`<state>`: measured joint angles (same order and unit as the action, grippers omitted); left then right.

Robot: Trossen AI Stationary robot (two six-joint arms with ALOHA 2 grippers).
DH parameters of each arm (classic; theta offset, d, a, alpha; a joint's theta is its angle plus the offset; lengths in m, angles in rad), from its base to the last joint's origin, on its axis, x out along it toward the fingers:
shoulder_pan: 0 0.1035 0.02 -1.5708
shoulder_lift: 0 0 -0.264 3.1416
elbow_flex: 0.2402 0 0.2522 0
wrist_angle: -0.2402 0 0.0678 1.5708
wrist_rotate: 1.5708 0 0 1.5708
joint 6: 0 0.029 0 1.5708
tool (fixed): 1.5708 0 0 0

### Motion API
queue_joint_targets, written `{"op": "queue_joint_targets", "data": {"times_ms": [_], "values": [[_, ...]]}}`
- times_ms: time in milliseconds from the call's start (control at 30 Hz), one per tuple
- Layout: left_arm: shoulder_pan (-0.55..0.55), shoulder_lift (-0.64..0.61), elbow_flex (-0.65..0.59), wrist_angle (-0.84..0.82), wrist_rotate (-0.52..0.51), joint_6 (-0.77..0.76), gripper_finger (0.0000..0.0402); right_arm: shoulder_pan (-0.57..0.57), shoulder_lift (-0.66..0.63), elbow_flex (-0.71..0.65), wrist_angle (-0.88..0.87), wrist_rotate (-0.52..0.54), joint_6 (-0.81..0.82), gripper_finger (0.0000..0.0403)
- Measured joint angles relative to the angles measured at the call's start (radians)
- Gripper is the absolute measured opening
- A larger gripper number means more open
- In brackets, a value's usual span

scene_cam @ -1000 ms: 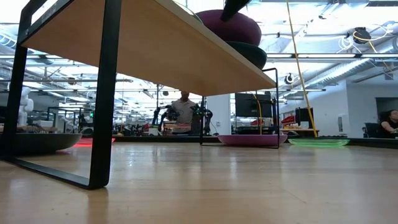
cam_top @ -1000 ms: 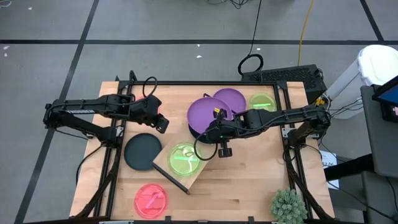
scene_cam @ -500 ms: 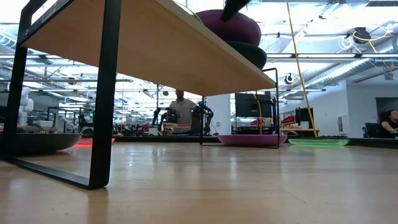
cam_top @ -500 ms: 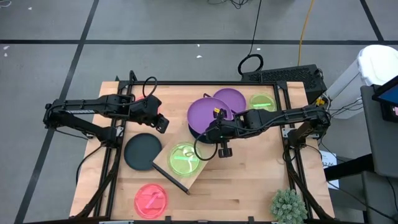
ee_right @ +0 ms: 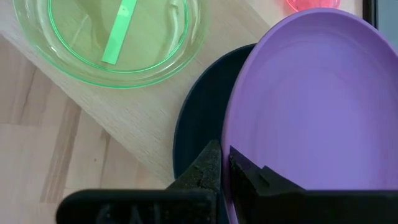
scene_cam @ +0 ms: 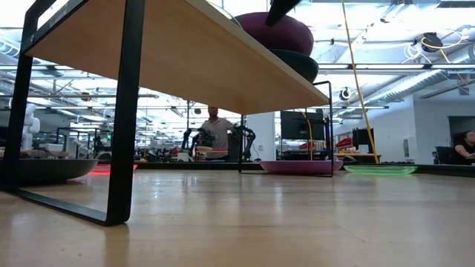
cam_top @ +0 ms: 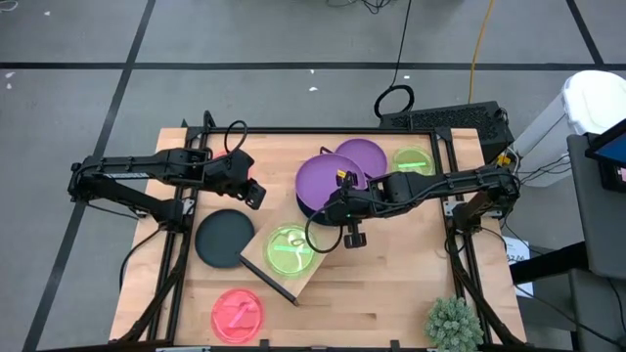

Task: Place and stack plates onto a shelf
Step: Stack the bottom purple plate on top of the black plate on the shelf

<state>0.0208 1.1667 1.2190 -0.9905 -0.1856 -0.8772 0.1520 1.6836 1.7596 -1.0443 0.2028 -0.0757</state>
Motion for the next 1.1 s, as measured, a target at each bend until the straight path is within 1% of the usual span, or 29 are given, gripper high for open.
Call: {"op": "queue_joint_targets", "data": {"times_ms": [333, 633, 767, 900, 1100], "values": [[0.000, 0.000, 0.000, 0.000, 0.000, 0.006, 0.0095, 0.000, 0.000, 0.000, 0.000, 0.001, -0.016, 0.0009], [0.000, 0.000, 0.000, 0.000, 0.000, 0.012, 0.0095, 0.000, 0.000, 0.000, 0.000, 0.004, -0.019, 0.0071], [0.000, 0.000, 0.000, 0.000, 0.000, 0.018, 0.0095, 0.000, 0.000, 0.000, 0.000, 0.005, -0.014, 0.0087], [0.000, 0.000, 0.000, 0.000, 0.000, 0.030, 0.0095, 0.000, 0.000, 0.000, 0.000, 0.003, 0.000, 0.0093], [-0.005, 0.000, 0.000, -0.001, 0.000, 0.038, 0.0095, 0.000, -0.001, 0.000, 0.000, 0.002, 0.064, 0.0089]]}}
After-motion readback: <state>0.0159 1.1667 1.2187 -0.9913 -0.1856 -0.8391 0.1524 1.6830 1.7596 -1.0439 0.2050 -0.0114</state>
